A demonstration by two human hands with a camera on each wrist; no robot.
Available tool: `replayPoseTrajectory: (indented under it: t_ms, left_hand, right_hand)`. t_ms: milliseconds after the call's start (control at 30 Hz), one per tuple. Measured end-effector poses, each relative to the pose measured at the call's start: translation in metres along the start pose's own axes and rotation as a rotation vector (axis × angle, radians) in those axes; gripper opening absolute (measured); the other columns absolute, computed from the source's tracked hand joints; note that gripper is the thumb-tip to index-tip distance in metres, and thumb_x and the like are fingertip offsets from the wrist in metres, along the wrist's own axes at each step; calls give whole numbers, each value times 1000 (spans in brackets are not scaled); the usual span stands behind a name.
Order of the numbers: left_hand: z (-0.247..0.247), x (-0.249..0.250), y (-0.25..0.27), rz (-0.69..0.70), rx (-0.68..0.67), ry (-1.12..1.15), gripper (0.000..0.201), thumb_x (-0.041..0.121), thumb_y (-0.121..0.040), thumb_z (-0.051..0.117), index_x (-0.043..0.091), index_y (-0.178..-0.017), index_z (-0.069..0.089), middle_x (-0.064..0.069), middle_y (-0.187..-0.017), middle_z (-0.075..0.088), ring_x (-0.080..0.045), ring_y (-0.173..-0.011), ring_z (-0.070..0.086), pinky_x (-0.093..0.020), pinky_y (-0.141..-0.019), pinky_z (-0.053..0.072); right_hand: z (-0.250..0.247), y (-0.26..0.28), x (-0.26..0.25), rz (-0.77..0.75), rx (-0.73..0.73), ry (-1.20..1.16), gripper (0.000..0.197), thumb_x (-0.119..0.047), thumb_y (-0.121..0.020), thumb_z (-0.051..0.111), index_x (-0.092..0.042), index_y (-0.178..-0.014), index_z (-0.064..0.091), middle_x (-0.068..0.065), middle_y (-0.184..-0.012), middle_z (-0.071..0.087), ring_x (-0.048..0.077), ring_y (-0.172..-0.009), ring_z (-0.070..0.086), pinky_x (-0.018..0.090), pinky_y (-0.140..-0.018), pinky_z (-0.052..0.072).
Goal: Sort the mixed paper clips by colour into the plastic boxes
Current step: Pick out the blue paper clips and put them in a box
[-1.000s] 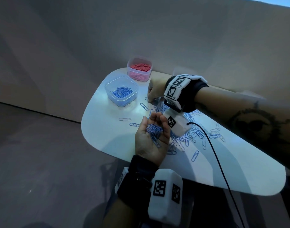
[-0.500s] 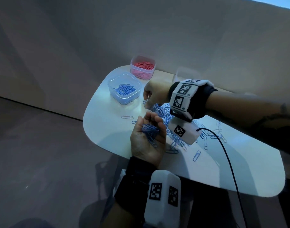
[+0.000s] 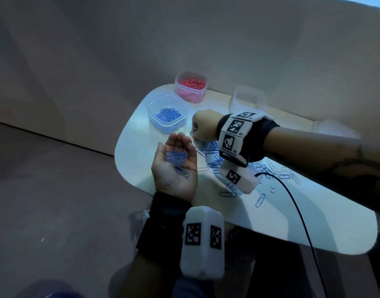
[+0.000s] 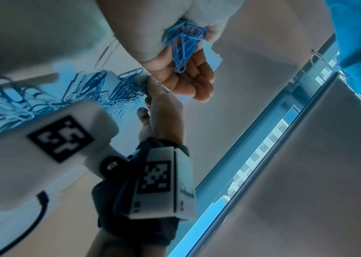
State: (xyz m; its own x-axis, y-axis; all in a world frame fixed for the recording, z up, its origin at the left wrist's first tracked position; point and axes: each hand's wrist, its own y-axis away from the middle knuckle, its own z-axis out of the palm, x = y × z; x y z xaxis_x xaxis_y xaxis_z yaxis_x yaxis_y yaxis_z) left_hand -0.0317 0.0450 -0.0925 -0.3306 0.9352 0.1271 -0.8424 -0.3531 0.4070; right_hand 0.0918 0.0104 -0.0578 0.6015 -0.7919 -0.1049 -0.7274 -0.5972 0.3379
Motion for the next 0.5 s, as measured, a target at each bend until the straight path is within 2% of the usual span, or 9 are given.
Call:
replayPoseTrajectory:
  t_ms: [67,167,233,267,333,400,433,500]
  left_hand:
    - [2,1,0,26,-4,7,47,33,-101,24,6,-82,58,-6,-64,67,-14,-55,67,-19,-52,55]
    - [2,2,0,39,-15,16,49,32,-101,23,4,-86,59,-9,-68,70,-16,-60,69,-22,-57,56]
    - [1,2,3,44,-17,-1,49,33,-101,21,4,-89,60,-10,-72,71,-17,-64,71,-23,-61,56]
    - [1,3,4,44,-18,-14,50,33,-101,20,5,-91,60,-10,-75,72,-17,-67,71,-24,-64,56]
    - [1,5,5,36,-19,-39,51,34,-101,18,5,-94,60,-10,-83,72,-19,-77,71,-27,-75,55]
    - [4,4,6,14,-32,-45,52,35,-101,17,6,-98,60,-10,-93,69,-21,-89,65,-32,-84,50]
    - [6,2,6,4,-39,-44,52,35,-102,16,6,-100,59,-11,-95,67,-22,-91,63,-32,-82,51]
    - [10,-3,8,-5,-83,-50,54,35,-101,16,5,-102,60,-12,-97,65,-23,-90,61,-31,-73,56]
  right_hand:
    - [1,5,-1,-32,55,34,23,-14,-89,52,-2,-106,61,14,-109,64,31,-99,60,30,-75,45]
    - [2,10,-6,-60,95,72,21,-9,-88,51,-1,-106,61,17,-110,63,32,-100,60,29,-73,43]
    - [-4,10,-4,-35,78,20,15,-10,-87,54,-2,-97,62,15,-101,64,31,-96,60,29,-71,46]
    - [-10,10,0,-21,76,-40,9,-10,-87,55,-3,-87,61,13,-90,63,30,-91,60,29,-66,45]
    - [-25,17,9,-8,69,-283,17,-10,-86,57,-10,-70,55,7,-73,57,21,-76,57,24,-60,46]
    - [-38,36,10,-54,42,-625,22,-10,-86,61,-16,-66,53,1,-68,55,12,-63,53,21,-59,49]
    - [-41,49,6,-105,4,-739,22,-9,-86,63,-17,-68,52,0,-67,54,9,-60,51,19,-56,48]
    - [-38,67,-4,-208,-66,-797,18,-6,-84,64,-16,-73,55,2,-66,55,10,-58,52,18,-52,47]
